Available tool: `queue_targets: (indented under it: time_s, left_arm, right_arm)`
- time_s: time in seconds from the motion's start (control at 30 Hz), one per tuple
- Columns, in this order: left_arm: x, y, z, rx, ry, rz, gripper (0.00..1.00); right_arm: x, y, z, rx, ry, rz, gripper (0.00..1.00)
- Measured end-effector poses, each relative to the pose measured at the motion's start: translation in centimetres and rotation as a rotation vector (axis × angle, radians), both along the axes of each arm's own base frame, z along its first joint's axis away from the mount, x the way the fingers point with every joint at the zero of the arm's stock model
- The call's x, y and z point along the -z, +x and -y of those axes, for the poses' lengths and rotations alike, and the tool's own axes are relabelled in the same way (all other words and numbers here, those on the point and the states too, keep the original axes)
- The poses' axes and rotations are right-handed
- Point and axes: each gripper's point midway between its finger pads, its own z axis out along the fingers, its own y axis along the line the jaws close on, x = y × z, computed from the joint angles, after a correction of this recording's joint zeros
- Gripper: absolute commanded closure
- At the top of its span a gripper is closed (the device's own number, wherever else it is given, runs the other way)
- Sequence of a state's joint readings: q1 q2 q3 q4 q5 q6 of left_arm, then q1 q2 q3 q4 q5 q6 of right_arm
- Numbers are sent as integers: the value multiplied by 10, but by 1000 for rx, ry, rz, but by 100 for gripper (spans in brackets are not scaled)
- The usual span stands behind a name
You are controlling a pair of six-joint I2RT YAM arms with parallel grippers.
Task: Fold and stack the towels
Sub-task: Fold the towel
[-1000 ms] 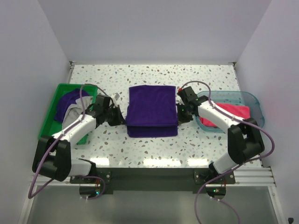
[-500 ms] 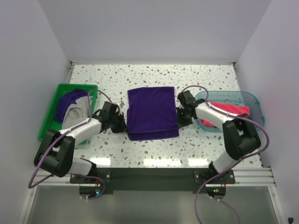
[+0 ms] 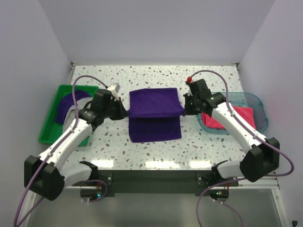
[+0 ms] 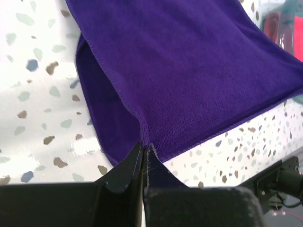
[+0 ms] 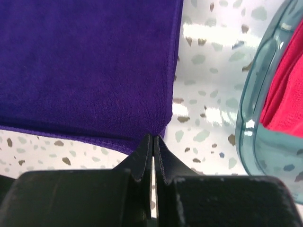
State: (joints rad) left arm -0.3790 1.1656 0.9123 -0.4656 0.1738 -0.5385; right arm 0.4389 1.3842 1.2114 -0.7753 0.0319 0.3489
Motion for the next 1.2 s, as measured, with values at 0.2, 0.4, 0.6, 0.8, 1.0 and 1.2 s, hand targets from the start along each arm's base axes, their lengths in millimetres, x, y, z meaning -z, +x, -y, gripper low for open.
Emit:
queue_targets:
  time_s: [0.2, 0.4, 0.6, 0.8, 1.0, 1.2]
  left_arm:
    - [71, -45, 3, 64, 2, -172, 100]
    - [130, -70, 0, 77, 30, -326, 100]
    - [139, -68, 3, 83, 36, -318, 100]
    - [140, -67, -2, 65, 54, -307, 99]
    - [127, -62, -1, 58, 52, -276, 99]
    - [72, -17, 8, 31, 50, -148, 100]
  right_arm:
    - [70, -47, 7, 3, -10, -188, 100]
    - [126, -66, 1, 15, -9, -327, 100]
    - [140, -65, -1, 23, -17, -338, 100]
    - [140, -67, -5, 7, -23, -331, 99]
    - [136, -67, -4, 9, -34, -323, 99]
    - [88, -31, -8, 12, -54, -200, 100]
